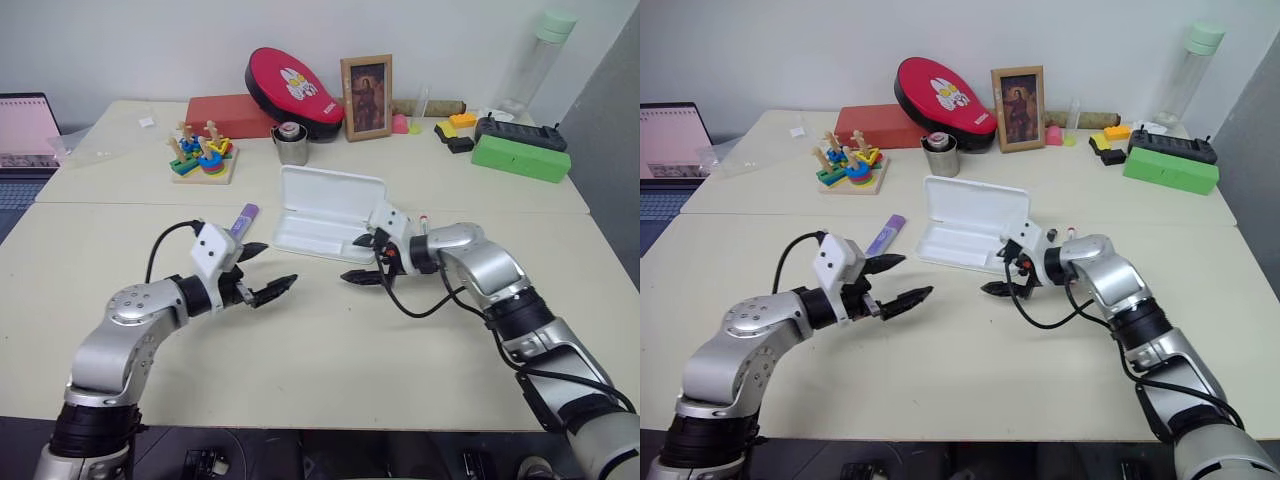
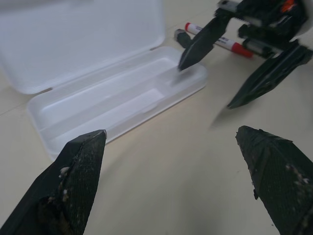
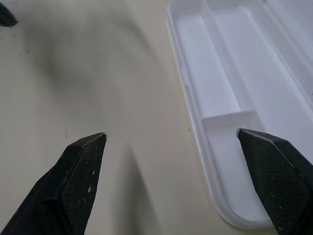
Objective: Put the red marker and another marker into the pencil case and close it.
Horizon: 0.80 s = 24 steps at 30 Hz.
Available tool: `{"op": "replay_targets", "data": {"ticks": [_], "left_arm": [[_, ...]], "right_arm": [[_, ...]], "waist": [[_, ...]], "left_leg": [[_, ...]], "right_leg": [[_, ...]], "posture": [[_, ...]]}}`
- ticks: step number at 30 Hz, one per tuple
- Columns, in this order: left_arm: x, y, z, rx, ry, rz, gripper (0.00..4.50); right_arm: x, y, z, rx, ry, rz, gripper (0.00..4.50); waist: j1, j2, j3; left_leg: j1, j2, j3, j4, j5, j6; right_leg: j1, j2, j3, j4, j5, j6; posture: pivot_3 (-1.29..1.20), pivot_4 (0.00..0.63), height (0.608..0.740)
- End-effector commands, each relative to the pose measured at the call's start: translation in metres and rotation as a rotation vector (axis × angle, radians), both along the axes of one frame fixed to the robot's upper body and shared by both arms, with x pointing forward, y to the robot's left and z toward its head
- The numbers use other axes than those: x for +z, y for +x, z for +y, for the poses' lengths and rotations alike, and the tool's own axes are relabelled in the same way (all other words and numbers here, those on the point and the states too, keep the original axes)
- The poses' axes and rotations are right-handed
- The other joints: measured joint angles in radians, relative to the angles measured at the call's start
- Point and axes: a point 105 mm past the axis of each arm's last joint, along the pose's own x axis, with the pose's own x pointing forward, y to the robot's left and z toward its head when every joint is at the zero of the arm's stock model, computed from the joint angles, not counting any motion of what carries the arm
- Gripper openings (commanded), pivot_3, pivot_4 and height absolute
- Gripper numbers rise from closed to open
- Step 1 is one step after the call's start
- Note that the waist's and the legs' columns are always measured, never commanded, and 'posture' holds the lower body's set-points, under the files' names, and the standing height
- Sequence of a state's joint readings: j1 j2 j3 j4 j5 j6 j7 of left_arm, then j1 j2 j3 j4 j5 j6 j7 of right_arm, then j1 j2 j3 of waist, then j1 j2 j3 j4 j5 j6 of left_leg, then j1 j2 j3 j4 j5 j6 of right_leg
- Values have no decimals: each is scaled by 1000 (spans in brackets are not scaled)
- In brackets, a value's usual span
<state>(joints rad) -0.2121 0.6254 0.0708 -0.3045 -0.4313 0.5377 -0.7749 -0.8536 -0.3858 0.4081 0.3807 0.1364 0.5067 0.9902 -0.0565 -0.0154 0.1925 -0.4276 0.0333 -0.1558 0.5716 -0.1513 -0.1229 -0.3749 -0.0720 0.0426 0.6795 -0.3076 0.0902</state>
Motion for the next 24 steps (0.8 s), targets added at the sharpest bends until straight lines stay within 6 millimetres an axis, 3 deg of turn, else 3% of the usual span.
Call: {"op": "replay_targets", "data": {"ticks": [1, 5, 21, 24], "left_arm": [[20, -1, -11, -28, -38, -79, 4500], [24, -2, -19, -46, -90, -77, 4500], [29, 6, -18, -7, -134, -115, 4500], [31, 6, -17, -3, -141, -119, 4500]], "right_arm": [[4, 5, 1, 20, -46, -33, 4473], [-6, 11, -1, 0, -106, -41, 3869], [1, 3, 11, 74, -47, -55, 26], [2, -2, 13, 112, -50, -64, 26]], "waist": [[0, 0, 0], [0, 0, 0], [-1, 0, 0], [-1, 0, 0]], "left_leg": [[0, 0, 0, 0, 0, 0], [0, 0, 0, 1, 0, 0], [1, 0, -1, 1, 0, 0], [1, 0, -1, 1, 0, 0]], "right_leg": [[0, 0, 0, 0, 0, 0], [1, 0, 0, 1, 0, 0], [1, 0, 0, 1, 0, 0], [1, 0, 0, 1, 0, 0]], "posture": [[0, 150, 740], [0, 150, 740], [0, 150, 740], [0, 150, 740]]}}
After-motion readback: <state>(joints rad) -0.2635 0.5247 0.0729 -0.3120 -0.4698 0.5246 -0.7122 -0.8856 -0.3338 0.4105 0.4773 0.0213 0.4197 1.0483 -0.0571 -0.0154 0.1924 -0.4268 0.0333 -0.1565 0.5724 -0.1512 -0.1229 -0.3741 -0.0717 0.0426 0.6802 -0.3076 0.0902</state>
